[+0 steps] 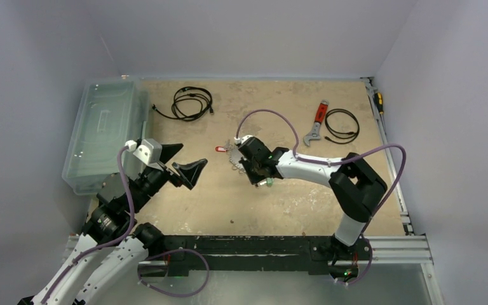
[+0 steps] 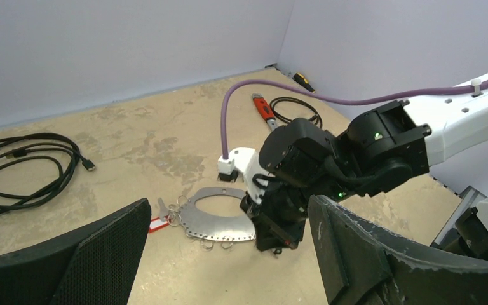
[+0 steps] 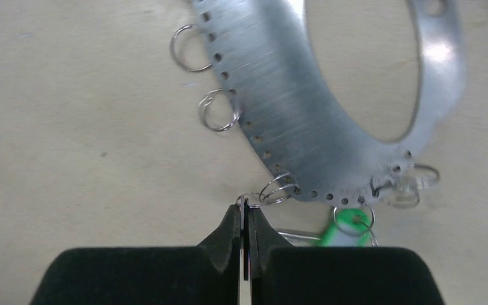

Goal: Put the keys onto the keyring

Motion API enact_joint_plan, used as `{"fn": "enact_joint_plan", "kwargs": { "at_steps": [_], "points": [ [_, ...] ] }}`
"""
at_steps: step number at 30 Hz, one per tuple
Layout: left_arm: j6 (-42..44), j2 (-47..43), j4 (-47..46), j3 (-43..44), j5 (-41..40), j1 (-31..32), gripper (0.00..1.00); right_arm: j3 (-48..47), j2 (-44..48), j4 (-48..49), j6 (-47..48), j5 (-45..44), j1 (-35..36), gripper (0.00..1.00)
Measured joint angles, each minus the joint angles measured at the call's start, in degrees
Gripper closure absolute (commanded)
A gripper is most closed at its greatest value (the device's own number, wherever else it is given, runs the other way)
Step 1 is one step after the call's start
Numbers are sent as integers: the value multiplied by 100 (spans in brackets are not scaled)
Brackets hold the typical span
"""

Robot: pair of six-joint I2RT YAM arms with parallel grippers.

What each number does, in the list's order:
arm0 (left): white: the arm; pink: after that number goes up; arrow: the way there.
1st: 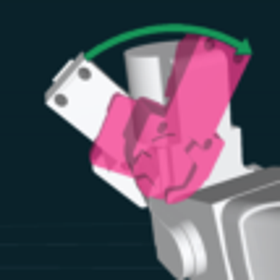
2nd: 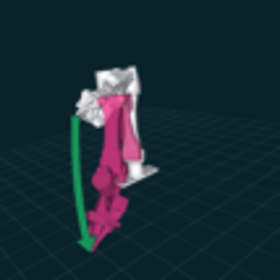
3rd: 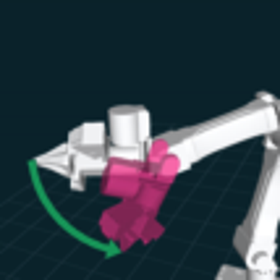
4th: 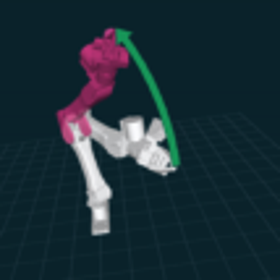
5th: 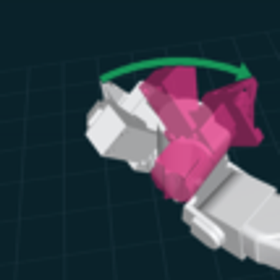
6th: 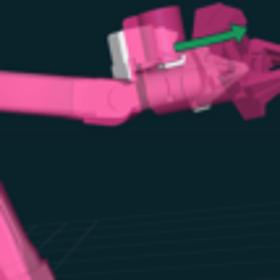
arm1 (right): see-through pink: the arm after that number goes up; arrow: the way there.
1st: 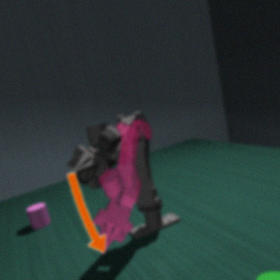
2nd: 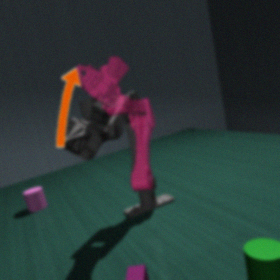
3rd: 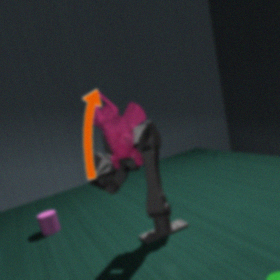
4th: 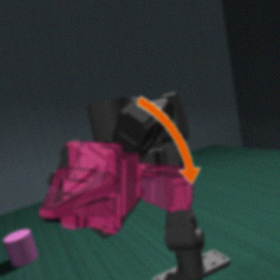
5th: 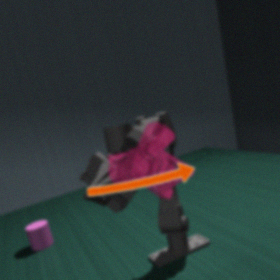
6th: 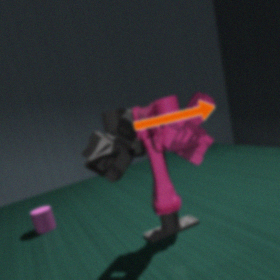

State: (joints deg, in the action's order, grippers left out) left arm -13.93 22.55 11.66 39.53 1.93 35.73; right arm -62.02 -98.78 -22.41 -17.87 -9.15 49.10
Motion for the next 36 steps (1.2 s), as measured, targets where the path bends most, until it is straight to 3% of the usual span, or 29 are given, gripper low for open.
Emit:
{"fn": "enact_joint_plan", "kwargs": {
  "at_steps": [4,10,20,26,31,36],
  "points": [
    [-2,22,-2,0,4,0,8,-2,-319,431,-151,588,186,100],
    [-2,120,-2,0,31,0,8,103,-433,822,-470,732,76,100],
    [-7,295,-2,0,109,0,9,678,129,387,-1290,-555,-96,100],
    [-7,299,-2,0,118,0,9,682,129,393,-1274,-612,-85,100],
    [-4,302,-2,0,94,0,9,688,133,485,-1121,-372,-74,74],
    [2,354,-2,0,-9,0,8,870,256,949,-905,439,-74,41]
  ]
}}
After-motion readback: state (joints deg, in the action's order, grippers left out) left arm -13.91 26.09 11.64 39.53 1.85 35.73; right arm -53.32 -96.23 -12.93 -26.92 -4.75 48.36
